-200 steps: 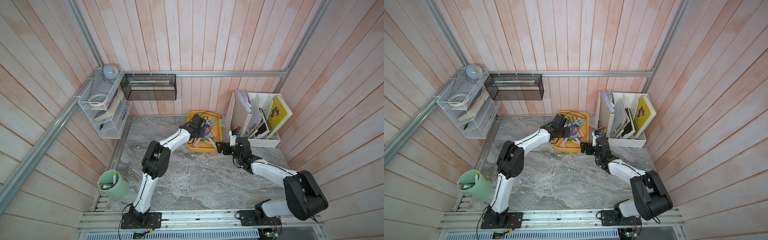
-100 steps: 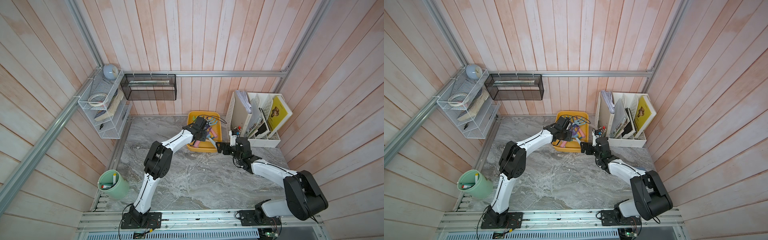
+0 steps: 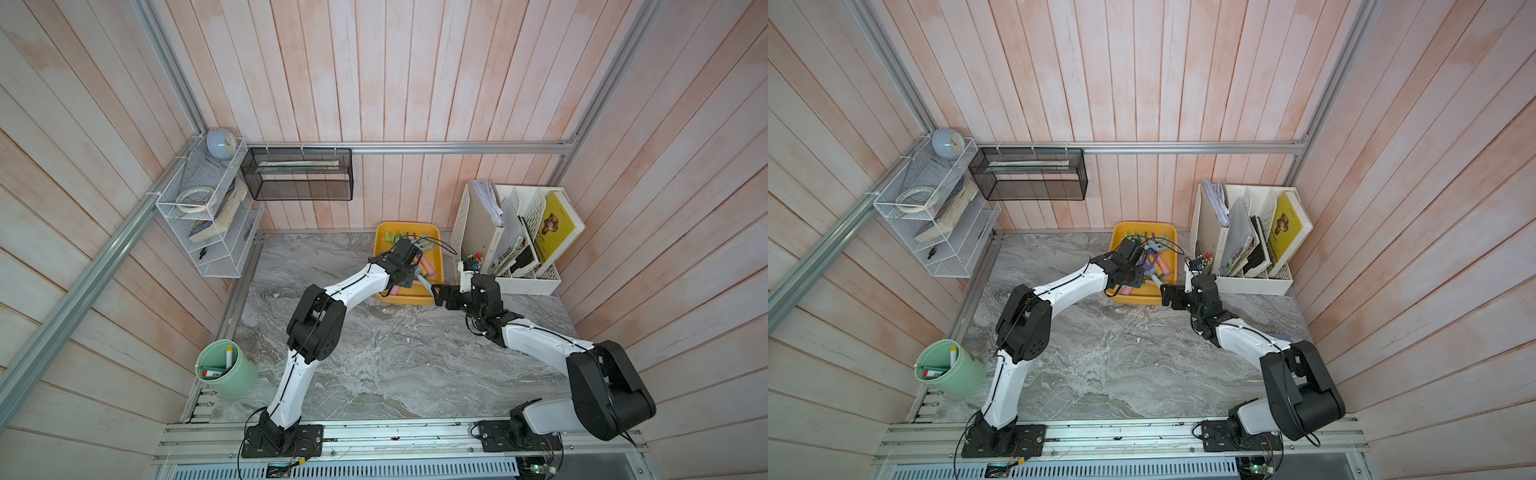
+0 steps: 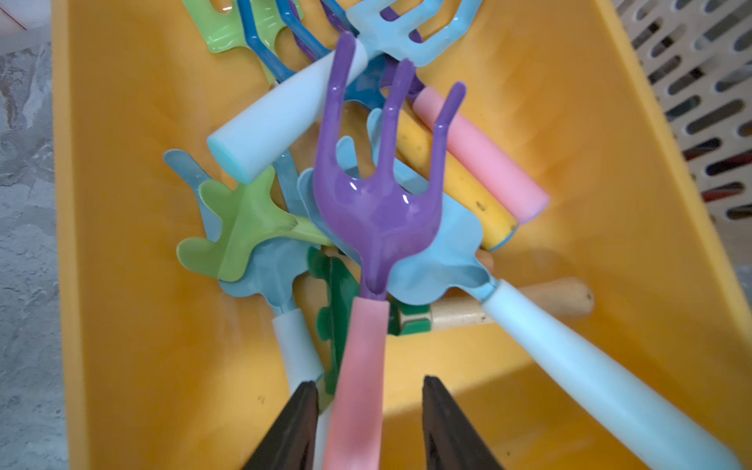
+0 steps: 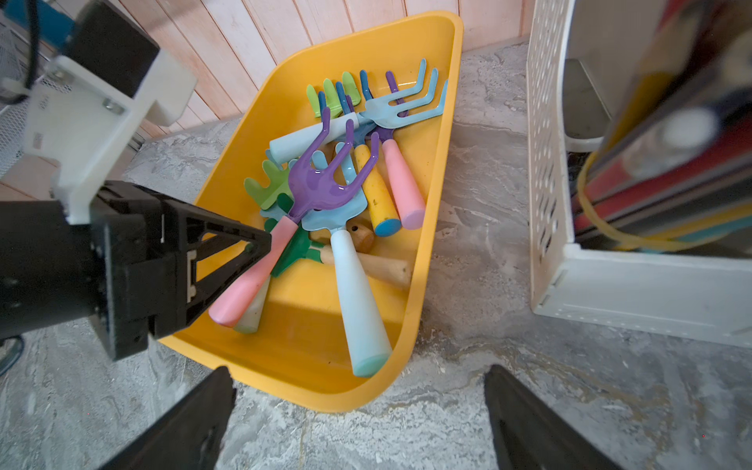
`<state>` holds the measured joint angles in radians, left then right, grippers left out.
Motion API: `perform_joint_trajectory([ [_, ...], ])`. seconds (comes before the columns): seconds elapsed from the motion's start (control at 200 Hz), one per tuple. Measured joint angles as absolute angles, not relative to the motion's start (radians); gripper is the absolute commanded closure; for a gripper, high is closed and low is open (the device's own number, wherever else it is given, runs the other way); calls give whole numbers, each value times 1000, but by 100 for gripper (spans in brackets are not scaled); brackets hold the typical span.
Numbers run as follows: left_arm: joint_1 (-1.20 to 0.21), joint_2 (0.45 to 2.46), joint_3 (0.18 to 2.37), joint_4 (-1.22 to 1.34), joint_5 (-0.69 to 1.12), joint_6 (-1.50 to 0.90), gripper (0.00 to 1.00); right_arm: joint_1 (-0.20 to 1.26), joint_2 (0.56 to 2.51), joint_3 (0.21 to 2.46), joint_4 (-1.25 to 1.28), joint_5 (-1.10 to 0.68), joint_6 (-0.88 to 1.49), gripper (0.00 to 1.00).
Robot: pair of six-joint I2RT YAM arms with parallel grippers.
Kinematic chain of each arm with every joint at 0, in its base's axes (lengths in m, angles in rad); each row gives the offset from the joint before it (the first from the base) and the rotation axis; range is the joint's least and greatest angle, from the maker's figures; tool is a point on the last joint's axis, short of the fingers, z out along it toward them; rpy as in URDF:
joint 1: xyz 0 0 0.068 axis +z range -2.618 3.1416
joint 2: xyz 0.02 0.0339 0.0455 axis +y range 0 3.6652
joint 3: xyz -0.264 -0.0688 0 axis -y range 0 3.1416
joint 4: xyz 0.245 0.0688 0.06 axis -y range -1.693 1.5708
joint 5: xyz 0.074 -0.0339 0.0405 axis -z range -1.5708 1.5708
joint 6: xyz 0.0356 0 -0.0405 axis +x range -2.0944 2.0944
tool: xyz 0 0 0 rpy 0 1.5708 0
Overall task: Take the hand rake out of the storage box
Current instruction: Pick up the rake from the storage box.
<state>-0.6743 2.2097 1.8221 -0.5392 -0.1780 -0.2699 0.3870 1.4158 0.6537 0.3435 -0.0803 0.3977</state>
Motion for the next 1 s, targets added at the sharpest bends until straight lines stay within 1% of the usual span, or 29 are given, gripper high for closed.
perform_joint_trajectory([
  [0.14, -693, 2199, 1795, -540, -178, -279, 56, 387, 1419, 654, 344, -81, 400, 2],
  [0.385, -681, 2200, 1781, -546, -180, -287, 56, 387, 1421, 654, 344, -81, 400, 2],
  [0.75, -654, 2278, 1824, -553, -168, -292, 56, 384, 1439, 654, 344, -81, 400, 2],
  [0.845, -654, 2287, 1825, -555, -165, -290, 64, 384, 1443, 654, 344, -80, 400, 2],
  [1.0, -655, 2288, 1827, -562, -166, -292, 68, 382, 1443, 654, 345, -80, 401, 2],
])
